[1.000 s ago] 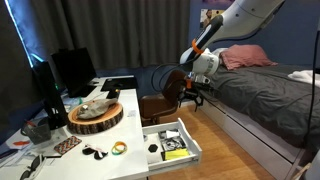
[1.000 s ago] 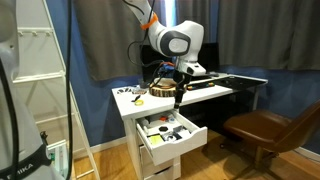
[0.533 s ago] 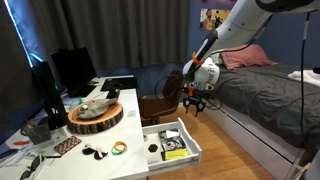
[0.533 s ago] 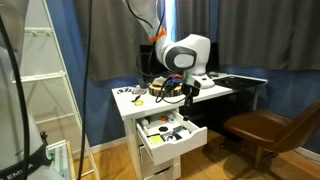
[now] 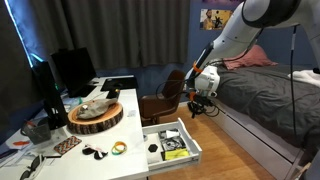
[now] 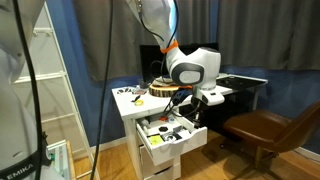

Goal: Close the open drawer

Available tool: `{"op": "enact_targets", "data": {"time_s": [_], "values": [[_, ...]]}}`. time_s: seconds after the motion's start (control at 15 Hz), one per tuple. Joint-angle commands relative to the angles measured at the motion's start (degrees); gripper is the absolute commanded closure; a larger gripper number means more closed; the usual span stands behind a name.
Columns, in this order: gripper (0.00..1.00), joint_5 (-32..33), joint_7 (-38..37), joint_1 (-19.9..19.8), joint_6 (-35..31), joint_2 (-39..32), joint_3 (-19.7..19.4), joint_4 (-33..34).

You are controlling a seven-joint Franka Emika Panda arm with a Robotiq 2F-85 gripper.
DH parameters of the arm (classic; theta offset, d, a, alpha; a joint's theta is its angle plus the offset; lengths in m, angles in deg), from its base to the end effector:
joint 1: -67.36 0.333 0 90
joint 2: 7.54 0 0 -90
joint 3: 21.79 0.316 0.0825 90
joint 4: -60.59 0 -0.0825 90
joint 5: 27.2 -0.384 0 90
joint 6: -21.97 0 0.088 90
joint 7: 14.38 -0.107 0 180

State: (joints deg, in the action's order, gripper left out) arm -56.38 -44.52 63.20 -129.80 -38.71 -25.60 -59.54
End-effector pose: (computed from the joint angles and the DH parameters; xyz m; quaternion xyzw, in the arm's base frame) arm 0.5697 -0.0936 0.1567 -0.8468 0.5217 0.0123 0.1031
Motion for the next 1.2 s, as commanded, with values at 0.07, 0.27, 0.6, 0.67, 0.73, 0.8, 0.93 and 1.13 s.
{"op": "enact_targets", "data": {"time_s": [0.07, 0.27, 0.6, 0.67, 0.73, 0.8, 0.93, 1.13], "values": [[1.0, -6.2, 2.0, -4.1, -0.5, -6.8, 3.4, 5.2], [1.0, -8.1, 0.0, -4.0, -0.5, -10.1, 2.5, 7.1], [1.0, -14.1, -0.7, -4.3, -2.6, -14.9, 3.5, 10.5], [1.0, -15.8, -0.8, -4.4, -2.8, -15.7, 3.9, 11.3], [1.0, -17.5, -0.7, -4.5, -2.7, -16.4, 4.4, 12.1], [1.0, -19.4, -0.3, -4.7, -2.7, -16.9, 5.0, 12.9], [1.0, -22.6, 0.0, -4.4, -2.2, -17.8, 5.7, 14.3], [1.0, -26.6, 0.7, -4.1, -1.9, -19.0, 6.4, 16.3]]}}
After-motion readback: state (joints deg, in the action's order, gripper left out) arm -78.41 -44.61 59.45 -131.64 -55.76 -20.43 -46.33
